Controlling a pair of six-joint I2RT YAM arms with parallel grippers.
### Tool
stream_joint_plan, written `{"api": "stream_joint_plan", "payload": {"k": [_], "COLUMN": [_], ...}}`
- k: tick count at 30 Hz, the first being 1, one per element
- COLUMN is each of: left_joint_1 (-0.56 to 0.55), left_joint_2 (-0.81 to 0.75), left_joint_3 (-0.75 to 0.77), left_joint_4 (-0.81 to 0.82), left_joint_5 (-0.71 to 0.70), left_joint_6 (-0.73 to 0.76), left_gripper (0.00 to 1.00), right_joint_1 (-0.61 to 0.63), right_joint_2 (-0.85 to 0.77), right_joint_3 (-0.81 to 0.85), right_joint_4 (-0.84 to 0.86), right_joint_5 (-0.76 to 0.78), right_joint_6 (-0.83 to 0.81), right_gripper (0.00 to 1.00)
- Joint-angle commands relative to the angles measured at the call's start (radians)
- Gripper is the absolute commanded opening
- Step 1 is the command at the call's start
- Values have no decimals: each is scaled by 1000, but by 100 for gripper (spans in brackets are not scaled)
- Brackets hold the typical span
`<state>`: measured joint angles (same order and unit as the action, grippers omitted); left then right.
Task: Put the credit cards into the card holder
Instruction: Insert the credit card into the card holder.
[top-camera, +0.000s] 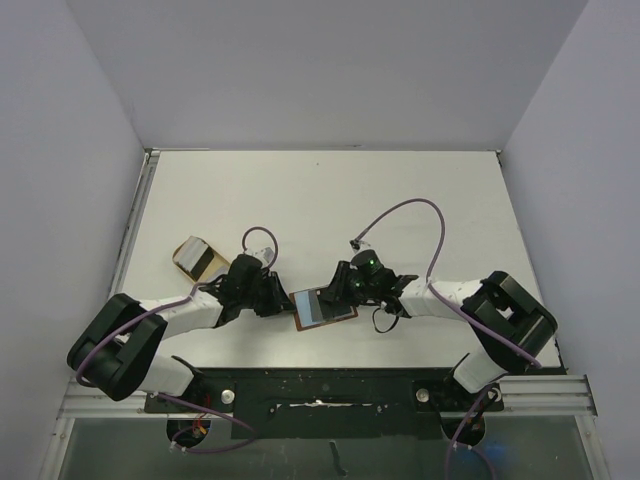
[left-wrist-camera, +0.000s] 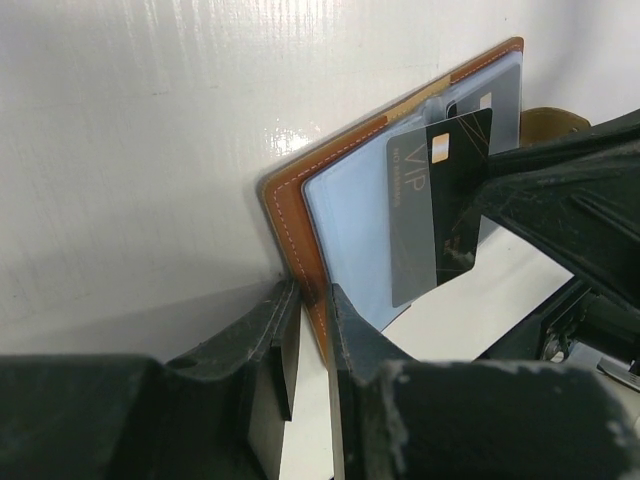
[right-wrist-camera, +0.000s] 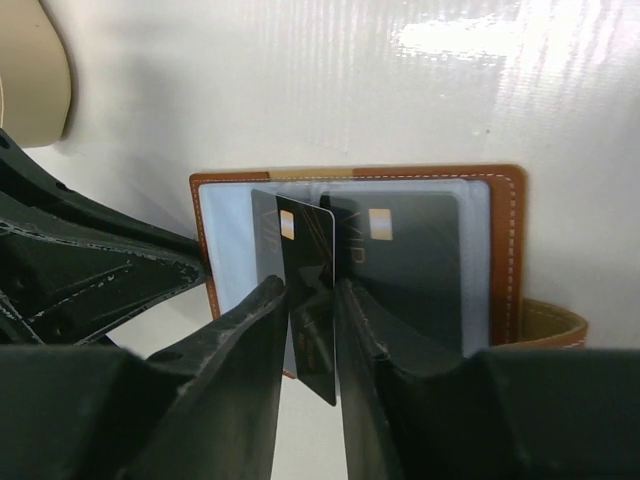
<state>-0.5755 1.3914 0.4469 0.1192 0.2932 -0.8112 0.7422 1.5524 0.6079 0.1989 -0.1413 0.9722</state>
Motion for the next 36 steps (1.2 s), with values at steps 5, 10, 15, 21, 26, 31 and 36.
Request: {"api": "stream_joint_plan", "payload": {"k": [5,10,15,21,26,31,36], "left_joint_1": [-9,-9,-7,-6,-5,8,16], "left_joint_2": [-22,-9,-6,-4,-5,-38,-99], "left_joint_3": [-9,-5,1,1,2,-1,-18], "left_joint_4": [115,135,151,191,201,188,198], "left_joint_5": [47,62,71,94,102,100,79], "left_joint_6": [-19,-14,-15,-35,-45,-68,-85], "left_gripper": [15,15,15,15,15,15,28], "right_joint_1": [59,64,77,91,91,85,81], "right_joint_2": [1,25,52,74,53,5,-68], "right_joint_3": [77,89,110,125,124,151,182], "right_joint_4": [-103,-82,-64,-61,-81,-186,-297], "right_joint_5": [75,48,14,5,19,40,67], "right_joint_6": [-38,-64,-88,-85,-83,-115,-161], "right_gripper": [32,35,35,33,31,46,48]}}
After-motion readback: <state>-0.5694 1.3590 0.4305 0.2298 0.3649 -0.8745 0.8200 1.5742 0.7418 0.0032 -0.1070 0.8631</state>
